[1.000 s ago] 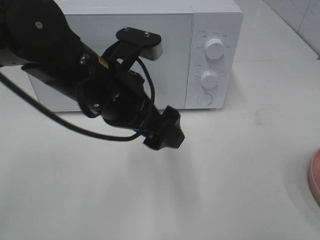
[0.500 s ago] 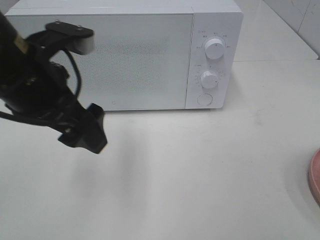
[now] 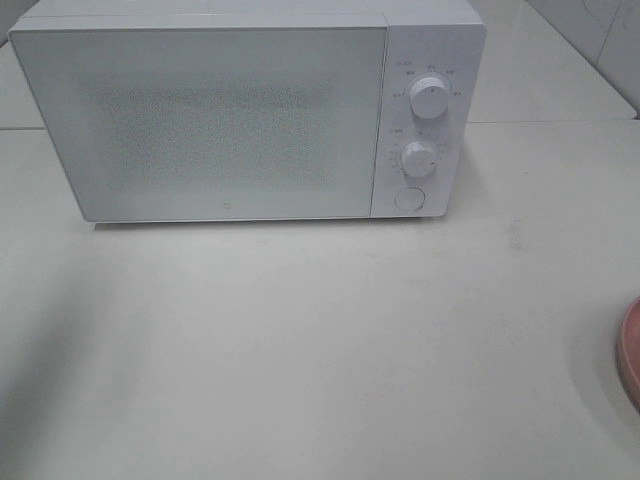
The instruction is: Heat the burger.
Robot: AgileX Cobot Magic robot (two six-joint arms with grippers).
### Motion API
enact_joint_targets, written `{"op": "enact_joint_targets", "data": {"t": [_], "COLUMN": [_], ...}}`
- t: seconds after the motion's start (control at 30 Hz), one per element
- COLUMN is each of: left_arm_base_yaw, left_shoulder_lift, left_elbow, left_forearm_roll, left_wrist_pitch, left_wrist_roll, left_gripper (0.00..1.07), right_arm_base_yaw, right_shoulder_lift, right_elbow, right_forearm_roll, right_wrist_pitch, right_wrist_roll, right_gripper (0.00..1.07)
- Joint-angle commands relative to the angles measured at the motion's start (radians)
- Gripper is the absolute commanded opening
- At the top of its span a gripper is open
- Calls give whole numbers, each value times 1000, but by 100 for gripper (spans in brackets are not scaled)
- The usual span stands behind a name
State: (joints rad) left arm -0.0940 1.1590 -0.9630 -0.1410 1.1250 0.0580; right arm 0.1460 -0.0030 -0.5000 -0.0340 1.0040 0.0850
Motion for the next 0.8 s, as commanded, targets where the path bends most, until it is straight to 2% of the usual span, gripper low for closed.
{"op": "enact_joint_targets", "data": {"t": [0.03,0.23,0.3,0.33,0.4,0.43,0.6,0.7,0.77,0.8], "left_arm_base_yaw": [44,49,49,49,49,49,49,49,49,49], "left_shoulder_lift": [-83,-214,-302,-302,-419,-419,-583,-602,-695,-695], "left_elbow": [9,38,99,99,192,192,324,340,405,405], "left_forearm_roll": [13,45,75,75,121,121,131,131,133,133], "left_wrist_pitch": [64,103,102,102,98,98,93,90,55,55], "left_wrist_roll": [-25,-48,-81,-81,-101,-101,-99,-97,-97,-97], "left_gripper": [98,98,98,98,98,98,98,98,98,98], "right_arm_base_yaw": [-6,-6,-6,-6,-6,-6,-6,-6,-6,-6], "right_shoulder_lift": [-30,-30,-30,-30,-30,-30,-30,-30,-30,-30], "right_elbow": [2,2,2,2,2,2,2,2,2,2], "right_forearm_roll": [2,2,2,2,2,2,2,2,2,2], "right_wrist_pitch": [-7,-7,-7,-7,-7,-7,-7,-7,-7,-7], "right_wrist_roll": [-7,-7,-7,-7,-7,-7,-7,-7,-7,-7], "right_gripper": [75,75,75,75,75,75,75,75,75,75]}}
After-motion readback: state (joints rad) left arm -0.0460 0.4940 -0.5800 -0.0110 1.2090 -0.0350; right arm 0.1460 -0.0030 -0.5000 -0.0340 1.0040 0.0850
